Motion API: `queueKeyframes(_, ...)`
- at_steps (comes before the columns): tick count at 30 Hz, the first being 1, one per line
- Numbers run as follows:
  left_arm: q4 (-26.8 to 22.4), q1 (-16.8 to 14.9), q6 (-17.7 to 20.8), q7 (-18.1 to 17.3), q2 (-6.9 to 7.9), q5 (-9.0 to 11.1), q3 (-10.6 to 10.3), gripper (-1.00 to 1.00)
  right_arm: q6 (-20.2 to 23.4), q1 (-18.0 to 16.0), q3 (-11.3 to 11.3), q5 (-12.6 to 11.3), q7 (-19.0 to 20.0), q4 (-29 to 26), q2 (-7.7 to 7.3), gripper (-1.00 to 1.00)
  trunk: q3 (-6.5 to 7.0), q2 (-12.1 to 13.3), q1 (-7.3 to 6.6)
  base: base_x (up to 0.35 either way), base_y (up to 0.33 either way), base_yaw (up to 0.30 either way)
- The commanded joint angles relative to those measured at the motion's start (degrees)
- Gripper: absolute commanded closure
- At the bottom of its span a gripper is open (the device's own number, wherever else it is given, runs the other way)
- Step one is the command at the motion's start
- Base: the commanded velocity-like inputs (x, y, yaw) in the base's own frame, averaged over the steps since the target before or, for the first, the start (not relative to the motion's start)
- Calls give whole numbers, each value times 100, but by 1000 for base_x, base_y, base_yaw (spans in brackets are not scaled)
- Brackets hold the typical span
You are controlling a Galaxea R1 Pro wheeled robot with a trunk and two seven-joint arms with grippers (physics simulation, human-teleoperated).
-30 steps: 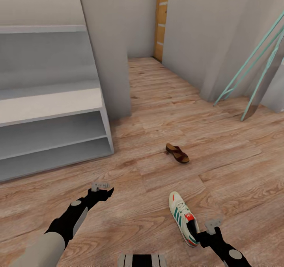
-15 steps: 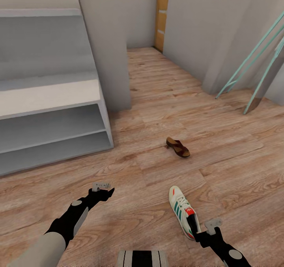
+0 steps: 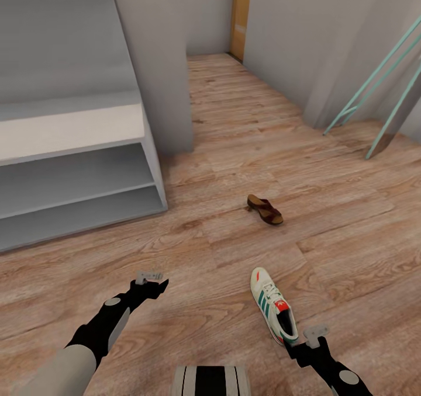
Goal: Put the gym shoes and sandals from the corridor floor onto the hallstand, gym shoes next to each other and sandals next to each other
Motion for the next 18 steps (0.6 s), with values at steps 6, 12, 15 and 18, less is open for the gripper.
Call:
queueKeyframes(6, -4, 9, 12, -16, -12, 9, -5, -100, -23, -2, -3, 55, -5, 8, -1, -100, -31, -3, 1, 0, 0, 0)
queueKeyframes(12, -4, 17, 8, -20, 9, 8, -5, -100, -20, -2, 1, 55, -10, -13, 6, -100, -48, -3, 1, 0, 0, 0)
queueKeyframes(15, -4, 13, 11, -17, 24, 0, -3, -100, -9, -6, 4, 55, -11, -41, 13, -100, -50, -3, 1, 0, 0, 0)
queueKeyframes(18, -4, 10, 9, -17, 33, -2, 0, -100, -3, -18, 5, 55, -11, -48, 15, -100, -51, -3, 1, 0, 0, 0)
